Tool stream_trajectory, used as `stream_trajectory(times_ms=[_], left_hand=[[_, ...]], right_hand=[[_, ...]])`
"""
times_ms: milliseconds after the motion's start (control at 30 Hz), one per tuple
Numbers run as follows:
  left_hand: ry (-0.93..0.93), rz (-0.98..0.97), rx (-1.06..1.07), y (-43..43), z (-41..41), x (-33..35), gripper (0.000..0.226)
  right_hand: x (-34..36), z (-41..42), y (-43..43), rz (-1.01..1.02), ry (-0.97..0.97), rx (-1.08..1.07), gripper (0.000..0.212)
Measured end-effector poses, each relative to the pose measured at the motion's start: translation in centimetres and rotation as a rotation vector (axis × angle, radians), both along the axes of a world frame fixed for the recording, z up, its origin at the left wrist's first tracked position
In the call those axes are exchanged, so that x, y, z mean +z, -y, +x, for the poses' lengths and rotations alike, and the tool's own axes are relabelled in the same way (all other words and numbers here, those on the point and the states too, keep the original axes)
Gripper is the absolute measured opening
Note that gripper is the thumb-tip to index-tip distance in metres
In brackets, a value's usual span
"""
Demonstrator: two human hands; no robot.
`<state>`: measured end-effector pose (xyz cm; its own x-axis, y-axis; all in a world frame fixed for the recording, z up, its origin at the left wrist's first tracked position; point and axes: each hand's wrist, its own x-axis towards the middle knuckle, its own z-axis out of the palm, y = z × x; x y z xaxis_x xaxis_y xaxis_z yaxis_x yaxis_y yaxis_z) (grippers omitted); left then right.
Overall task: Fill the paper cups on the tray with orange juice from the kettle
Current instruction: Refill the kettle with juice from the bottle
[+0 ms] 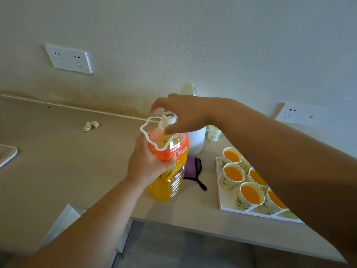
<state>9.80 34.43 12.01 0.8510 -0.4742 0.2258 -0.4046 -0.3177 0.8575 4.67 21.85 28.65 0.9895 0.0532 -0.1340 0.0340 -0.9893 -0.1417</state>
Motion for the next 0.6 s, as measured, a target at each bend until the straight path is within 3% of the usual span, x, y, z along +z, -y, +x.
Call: stream_trajectory(times_ms=[67, 167, 367, 500, 600], left_hand=[[0.003, -0.024, -0.008, 0.0, -0.1, 0.1, 0.093], [0.005, -0.022, -0.013, -0.1, 0.0, 0.0, 0.095], [0.004, 0.002, -0.012, -0.1, 0.1, -0.1, 0.095], [-0.004, -0.004, -0.021, -0.1, 0.4, -0.3, 0.095], [-0.002, -0.011, -0.036, -0.2, 0.5, -0.4, 0.094]], right_hand=[[-0.3, 0.3, -0.4, -0.058, 0.084, -0.124, 0.069], [-1.2, 0.8, -0.7, -0.403, 0.150, -0.158, 0.065], [-1.7, 0.4, 0.5, -0.053, 0.053, -0.024, 0.035], [-0.9, -0.1, 2.0, 0.033, 0.113, 0.038, 0.034], [0.5, -0.8, 2.8, 0.192, 0.167, -0.048, 0.035]])
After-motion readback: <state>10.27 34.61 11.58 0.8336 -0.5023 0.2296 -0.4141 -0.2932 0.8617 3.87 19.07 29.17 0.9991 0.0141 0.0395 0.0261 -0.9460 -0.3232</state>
